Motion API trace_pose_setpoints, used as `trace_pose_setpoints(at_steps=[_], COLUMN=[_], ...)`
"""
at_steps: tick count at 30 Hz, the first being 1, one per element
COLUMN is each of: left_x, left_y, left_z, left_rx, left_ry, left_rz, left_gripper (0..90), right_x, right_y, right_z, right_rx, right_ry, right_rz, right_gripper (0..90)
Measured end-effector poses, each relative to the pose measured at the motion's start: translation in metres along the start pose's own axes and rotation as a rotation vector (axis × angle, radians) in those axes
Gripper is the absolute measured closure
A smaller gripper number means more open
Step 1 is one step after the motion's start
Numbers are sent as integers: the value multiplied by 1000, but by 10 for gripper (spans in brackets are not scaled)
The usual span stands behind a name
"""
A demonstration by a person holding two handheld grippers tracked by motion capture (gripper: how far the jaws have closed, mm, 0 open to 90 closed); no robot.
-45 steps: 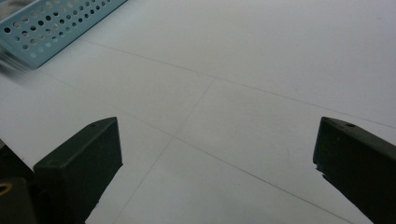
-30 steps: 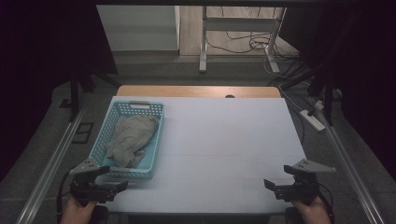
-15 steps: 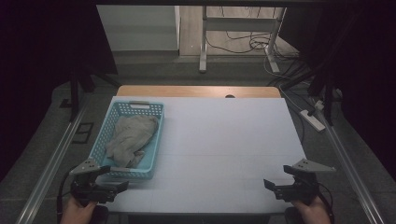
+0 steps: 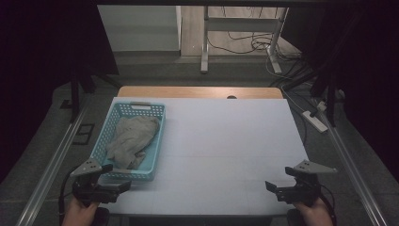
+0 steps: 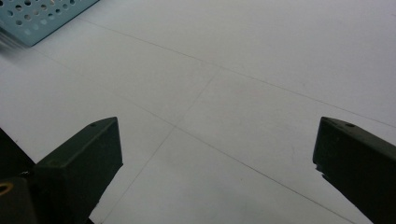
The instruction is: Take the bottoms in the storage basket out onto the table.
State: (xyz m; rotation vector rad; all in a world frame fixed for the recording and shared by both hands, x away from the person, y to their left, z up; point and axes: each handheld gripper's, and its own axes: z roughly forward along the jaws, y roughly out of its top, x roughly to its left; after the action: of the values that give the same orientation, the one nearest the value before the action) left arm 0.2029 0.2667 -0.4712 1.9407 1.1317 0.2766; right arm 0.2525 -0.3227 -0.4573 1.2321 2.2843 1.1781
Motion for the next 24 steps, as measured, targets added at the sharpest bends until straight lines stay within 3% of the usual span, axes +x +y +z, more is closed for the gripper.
trace_pose_setpoints(at_steps=[14, 24], left_x=[0, 4], left_y=[8, 15], left_z=[2, 10], left_rx=[-6, 6], left_ry=[-2, -40], left_rz=[4, 30], left_gripper=[0, 0], right_x=[1, 2], right_y=[0, 0], right_z=[1, 1], right_rx=[8, 14], right_ry=[-1, -6], right_rz=[-11, -15], right_gripper=[18, 18])
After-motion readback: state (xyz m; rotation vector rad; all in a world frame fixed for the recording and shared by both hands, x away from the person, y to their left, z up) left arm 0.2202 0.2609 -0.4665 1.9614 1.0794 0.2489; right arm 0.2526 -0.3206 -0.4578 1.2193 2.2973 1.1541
